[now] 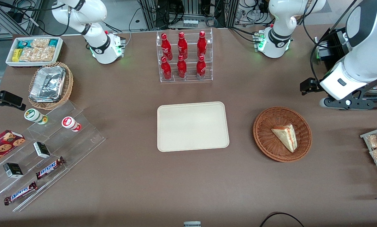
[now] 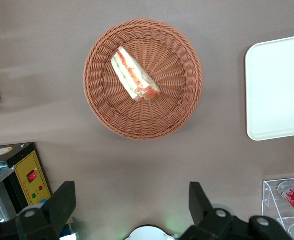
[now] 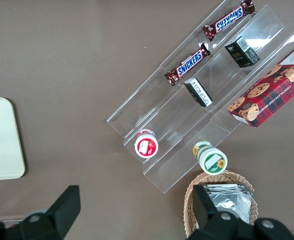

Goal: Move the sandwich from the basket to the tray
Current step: 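Move the left gripper over the sandwich in the wicker basket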

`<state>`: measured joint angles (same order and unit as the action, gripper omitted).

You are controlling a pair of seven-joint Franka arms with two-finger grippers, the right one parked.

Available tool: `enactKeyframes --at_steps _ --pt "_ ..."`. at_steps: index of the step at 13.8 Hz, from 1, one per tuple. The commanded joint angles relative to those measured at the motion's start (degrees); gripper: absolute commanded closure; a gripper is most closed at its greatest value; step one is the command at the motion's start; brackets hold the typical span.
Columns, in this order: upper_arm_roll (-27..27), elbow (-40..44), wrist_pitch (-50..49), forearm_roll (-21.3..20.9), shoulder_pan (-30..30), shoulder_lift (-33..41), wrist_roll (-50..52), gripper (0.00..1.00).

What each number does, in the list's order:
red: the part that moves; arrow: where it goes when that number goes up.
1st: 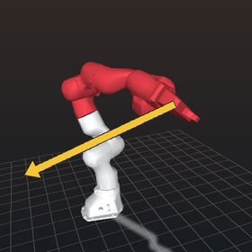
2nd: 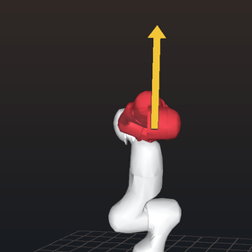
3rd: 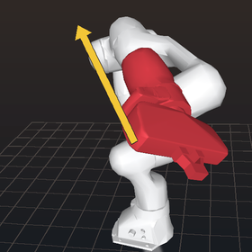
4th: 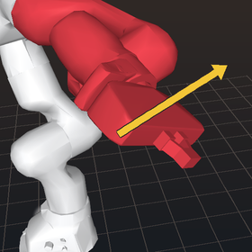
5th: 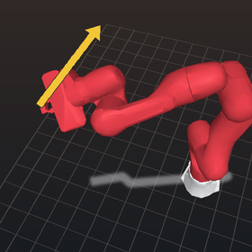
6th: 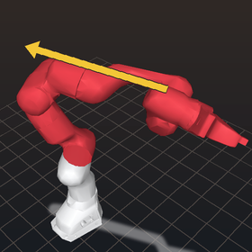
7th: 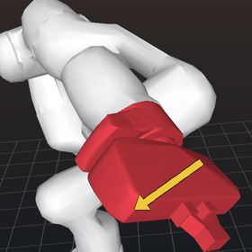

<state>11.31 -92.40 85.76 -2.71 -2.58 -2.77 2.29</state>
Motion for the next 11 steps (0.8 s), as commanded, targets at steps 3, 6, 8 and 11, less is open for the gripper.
enactKeyframes --at_steps 3,6,8,11 --pt "-0.3 -1.5 0.1 0.5 -0.7 -0.2 -1.4 0.0" --pt "-0.3 -5.3 5.0 0.8 -0.9 -1.1 -1.4 0.0" --pt "-0.4 -10.1 10.7 0.6 -0.9 -1.0 -1.4 0.0" --pt "-2.2 -18.1 21.8 0.5 -1.0 -1.4 -1.4 0.0"
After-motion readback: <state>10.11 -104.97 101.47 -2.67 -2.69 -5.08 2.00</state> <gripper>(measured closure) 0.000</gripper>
